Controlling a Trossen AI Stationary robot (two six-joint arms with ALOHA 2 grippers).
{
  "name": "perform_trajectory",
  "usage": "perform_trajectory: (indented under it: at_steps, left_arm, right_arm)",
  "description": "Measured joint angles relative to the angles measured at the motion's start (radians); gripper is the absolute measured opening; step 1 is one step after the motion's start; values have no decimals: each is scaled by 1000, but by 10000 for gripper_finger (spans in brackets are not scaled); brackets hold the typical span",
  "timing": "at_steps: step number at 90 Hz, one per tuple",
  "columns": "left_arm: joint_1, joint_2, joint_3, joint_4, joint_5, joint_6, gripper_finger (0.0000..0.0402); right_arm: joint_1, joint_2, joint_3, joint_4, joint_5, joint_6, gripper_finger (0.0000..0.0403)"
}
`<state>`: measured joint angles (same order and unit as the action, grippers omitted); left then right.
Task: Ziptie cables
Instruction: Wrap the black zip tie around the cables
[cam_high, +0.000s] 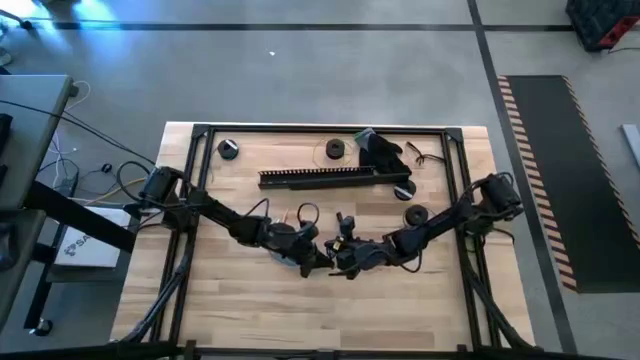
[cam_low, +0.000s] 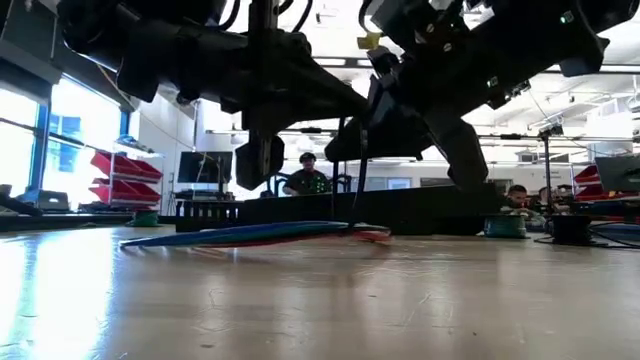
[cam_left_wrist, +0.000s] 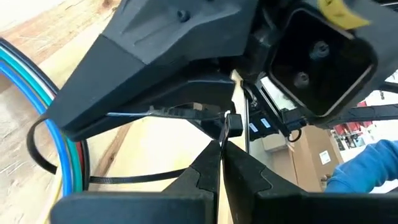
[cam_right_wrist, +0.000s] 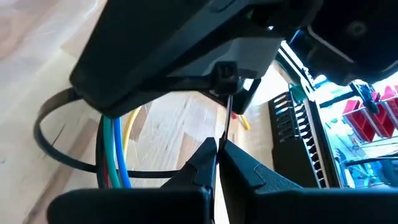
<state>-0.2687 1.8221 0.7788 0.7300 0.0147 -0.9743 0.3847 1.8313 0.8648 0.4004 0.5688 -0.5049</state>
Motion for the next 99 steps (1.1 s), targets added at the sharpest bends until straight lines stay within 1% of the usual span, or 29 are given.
perform_trajectory:
  at_steps: [32, 52, 60, 86, 99]
  left_arm:
    - [0, 0, 0, 0, -2, 0, 0]
    - [0, 0, 0, -2, -7, -12, 0]
    - [0, 0, 0, 9, -4, -19, 0]
    - [0, 0, 0, 32, 57, -56, 0]
    - [0, 0, 0, 32, 71, -78, 0]
  right_arm:
    - [25, -6, 0, 0, 6, 0, 0]
    - [29, -6, 0, 5, 34, -20, 0]
    - [29, -6, 0, 17, 38, -54, 0]
    - [29, -6, 0, 48, 46, -138, 0]
    - [29, -6, 0, 54, 50, -186, 0]
